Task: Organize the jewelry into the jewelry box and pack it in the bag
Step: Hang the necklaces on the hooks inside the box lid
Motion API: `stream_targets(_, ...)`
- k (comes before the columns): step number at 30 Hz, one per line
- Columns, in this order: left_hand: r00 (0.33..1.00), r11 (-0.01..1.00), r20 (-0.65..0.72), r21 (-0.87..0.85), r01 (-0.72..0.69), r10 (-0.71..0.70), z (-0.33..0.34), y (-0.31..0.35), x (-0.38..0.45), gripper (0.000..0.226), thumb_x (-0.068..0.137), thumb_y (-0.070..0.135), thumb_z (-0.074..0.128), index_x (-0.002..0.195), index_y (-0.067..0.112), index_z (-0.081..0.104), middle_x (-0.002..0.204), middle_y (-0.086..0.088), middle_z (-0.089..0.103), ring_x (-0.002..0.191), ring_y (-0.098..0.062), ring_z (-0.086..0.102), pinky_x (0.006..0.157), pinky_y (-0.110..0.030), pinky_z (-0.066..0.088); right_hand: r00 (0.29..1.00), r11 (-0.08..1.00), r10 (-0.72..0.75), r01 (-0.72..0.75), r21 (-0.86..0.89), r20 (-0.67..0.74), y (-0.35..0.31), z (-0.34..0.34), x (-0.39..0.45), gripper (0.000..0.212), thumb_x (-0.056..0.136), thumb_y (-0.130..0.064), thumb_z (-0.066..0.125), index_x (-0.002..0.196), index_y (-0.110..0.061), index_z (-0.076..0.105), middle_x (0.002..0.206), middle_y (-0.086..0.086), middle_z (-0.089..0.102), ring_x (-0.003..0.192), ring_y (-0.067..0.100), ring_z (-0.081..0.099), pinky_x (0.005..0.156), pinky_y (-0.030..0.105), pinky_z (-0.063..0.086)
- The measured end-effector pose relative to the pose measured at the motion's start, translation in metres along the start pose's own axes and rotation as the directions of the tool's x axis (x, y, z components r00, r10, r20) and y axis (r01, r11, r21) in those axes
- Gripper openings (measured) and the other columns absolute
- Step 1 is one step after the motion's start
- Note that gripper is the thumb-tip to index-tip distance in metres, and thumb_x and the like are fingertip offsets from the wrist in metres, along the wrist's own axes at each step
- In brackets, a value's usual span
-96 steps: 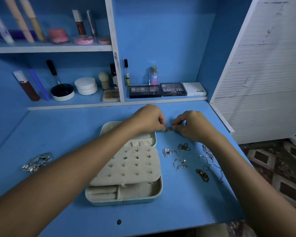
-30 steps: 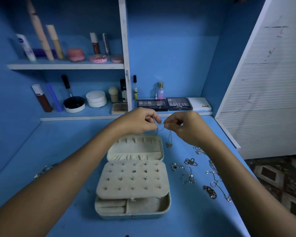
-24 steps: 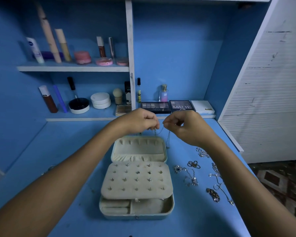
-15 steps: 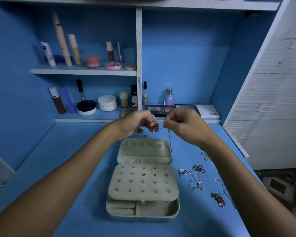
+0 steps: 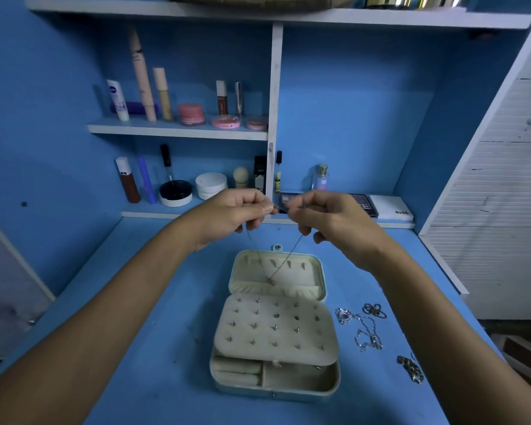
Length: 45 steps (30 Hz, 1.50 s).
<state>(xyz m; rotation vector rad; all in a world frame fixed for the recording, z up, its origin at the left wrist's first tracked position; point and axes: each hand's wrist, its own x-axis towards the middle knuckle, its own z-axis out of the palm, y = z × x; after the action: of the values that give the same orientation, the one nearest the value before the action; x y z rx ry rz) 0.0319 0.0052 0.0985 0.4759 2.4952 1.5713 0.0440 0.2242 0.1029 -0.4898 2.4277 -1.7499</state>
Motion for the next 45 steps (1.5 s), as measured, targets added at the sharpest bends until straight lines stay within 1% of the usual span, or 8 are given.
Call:
stream_targets(4,0.999,0.992,-0.041,0.122,0.014,-0.009,-0.001,-0.010,-0.008,0.016,0.096,0.034,0.063,0.093,0.022,0.072,0.077,0.012,0.069,0.070,-0.001,0.056,0.072,-0.022,0.044,0.999,0.988,-0.046,0.043,-0.148,-0.017,0.009,0.013,0.008,0.014,0.089,-0.042,0.071,0.090,-0.029,0.073,0.067,0.006,0.052,0.064,0.018,0.049,0.061,0.032,0.042)
stream_targets(10,0.992,0.973,-0.124,0.220,0.065,-0.038,-0.001,-0.036,-0.016,0.009,0.089,0.028,0.073,0.095,0.027,0.079,0.095,0.015,0.076,0.096,-0.001,0.068,0.095,-0.027,0.051,1.000,0.926,-0.004,0.004,-0.377,-0.002,0.023,0.028,0.014,0.018,0.095,-0.034,0.066,0.087,-0.019,0.072,0.040,-0.013,0.045,0.036,0.005,0.039,0.039,0.012,0.031)
stream_targets(16,0.971,0.934,-0.241,0.349,0.073,0.014,0.006,-0.057,-0.018,0.008,0.085,0.019,0.077,0.086,0.027,0.075,0.086,0.006,0.074,0.078,-0.002,0.064,0.068,-0.005,0.044,0.998,0.868,0.049,-0.057,-0.494,-0.029,0.040,0.043,0.026,0.022,0.093,-0.037,0.067,0.086,-0.016,0.072,0.060,-0.007,0.050,0.045,0.004,0.045,0.039,0.010,0.031)
stream_targets(24,0.988,0.765,-0.126,0.643,0.014,0.088,0.006,-0.071,-0.015,0.017,0.091,0.009,0.065,0.097,0.018,0.079,0.089,0.005,0.073,0.077,-0.006,0.059,0.074,-0.017,0.045,0.999,0.720,0.039,-0.046,-0.692,-0.026,0.059,0.067,0.046,0.029,0.089,-0.039,0.069,0.071,-0.021,0.055,0.089,0.001,0.062,0.083,0.019,0.055,0.066,0.027,0.041)
stream_targets(28,0.994,0.656,-0.057,0.755,-0.017,0.092,0.008,-0.067,-0.010,0.026,0.092,0.005,0.055,0.097,0.017,0.078,0.081,0.005,0.060,0.078,-0.011,0.052,0.076,-0.028,0.048,0.998,0.668,0.045,-0.062,-0.741,-0.043,0.064,0.074,0.052,0.034,0.091,-0.035,0.066,0.066,-0.023,0.046,0.090,0.004,0.060,0.084,0.022,0.054,0.067,0.030,0.044)
stream_targets(34,0.997,0.559,-0.019,0.827,0.059,-0.077,0.013,-0.059,0.000,0.027,0.085,0.001,0.050,0.073,0.017,0.068,0.079,-0.004,0.053,0.081,-0.029,0.059,0.071,-0.039,0.055,0.995,0.620,0.058,-0.096,-0.778,-0.076,0.067,0.082,0.057,0.026,0.092,-0.036,0.064,0.095,-0.010,0.066,0.097,0.008,0.060,0.087,0.025,0.056,0.068,0.030,0.045)
stream_targets(38,0.986,0.556,-0.039,0.822,0.123,-0.160,0.016,-0.058,0.008,0.029,0.084,0.002,0.050,0.092,0.012,0.076,0.092,-0.007,0.060,0.084,-0.028,0.062,0.074,-0.042,0.058,0.992,0.604,0.067,-0.128,-0.787,-0.109,0.067,0.086,0.058,0.024,0.090,-0.035,0.066,0.097,-0.011,0.065,0.096,0.007,0.057,0.080,0.023,0.052,0.067,0.029,0.042)
stream_targets(45,0.965,0.550,-0.058,0.812,0.196,-0.257,0.020,-0.055,0.009,0.019,0.082,0.001,0.050,0.080,0.000,0.068,0.081,-0.010,0.053,0.072,-0.027,0.054,0.058,-0.033,0.042,0.985,0.650,0.130,-0.169,-0.741,-0.111,0.068,0.084,0.060,0.015,0.085,-0.025,0.066,0.088,-0.012,0.071,0.091,0.005,0.065,0.082,0.021,0.062,0.065,0.027,0.052)
